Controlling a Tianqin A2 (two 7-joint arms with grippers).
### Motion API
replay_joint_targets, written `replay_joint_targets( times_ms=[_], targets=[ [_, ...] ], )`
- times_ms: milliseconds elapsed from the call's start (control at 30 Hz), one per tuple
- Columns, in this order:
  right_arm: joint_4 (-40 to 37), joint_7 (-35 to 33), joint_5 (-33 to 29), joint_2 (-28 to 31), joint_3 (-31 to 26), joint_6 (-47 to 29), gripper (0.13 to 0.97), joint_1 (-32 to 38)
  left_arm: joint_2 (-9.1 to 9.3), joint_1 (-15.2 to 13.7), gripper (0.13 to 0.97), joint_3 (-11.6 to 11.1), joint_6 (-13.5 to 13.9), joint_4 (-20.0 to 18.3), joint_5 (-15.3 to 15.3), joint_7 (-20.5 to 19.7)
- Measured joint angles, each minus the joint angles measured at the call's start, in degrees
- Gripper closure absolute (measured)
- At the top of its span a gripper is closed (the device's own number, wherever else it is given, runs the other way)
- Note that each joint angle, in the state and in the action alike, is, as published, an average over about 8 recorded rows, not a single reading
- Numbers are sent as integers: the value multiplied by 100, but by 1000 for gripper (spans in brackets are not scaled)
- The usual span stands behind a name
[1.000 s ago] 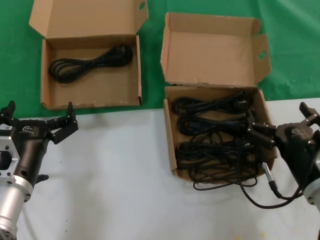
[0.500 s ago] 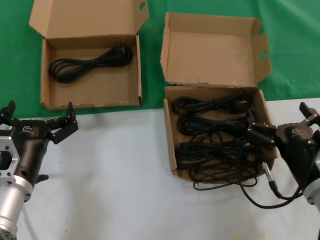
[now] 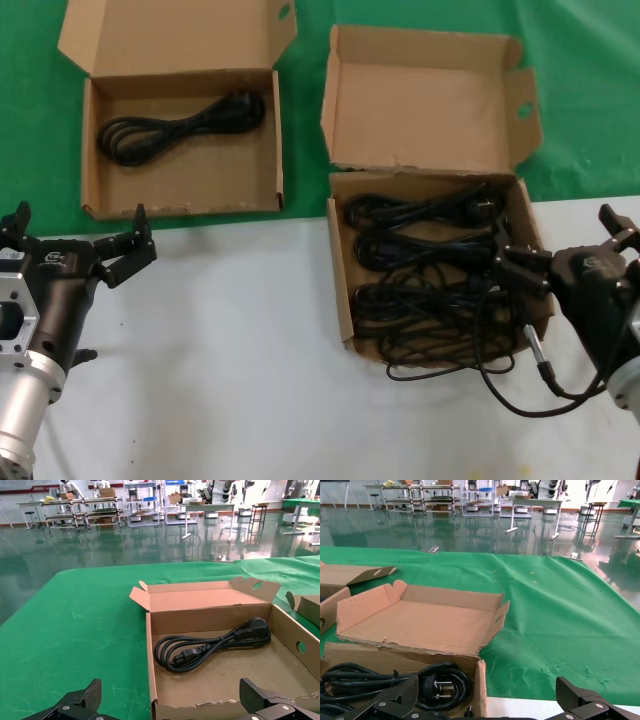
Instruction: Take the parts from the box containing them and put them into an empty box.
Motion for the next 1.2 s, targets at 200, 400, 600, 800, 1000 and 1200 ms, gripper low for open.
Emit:
replay_joint_targets(
  times_ms=[200,400,600,800,1000,1200],
  targets=[
    [0,0,0,0,0,0,129,0,0,0,132,0,0,0,0,0],
    [0,0,0,0,0,0,129,0,0,0,132,0,0,0,0,0],
    [0,0,0,0,0,0,129,0,0,0,132,0,0,0,0,0],
    [0,0,0,0,0,0,129,0,0,0,132,0,0,0,0,0],
    [0,0,0,0,0,0,129,0,0,0,132,0,0,0,0,0],
    [0,0,0,0,0,0,129,0,0,0,132,0,0,0,0,0]
  ],
)
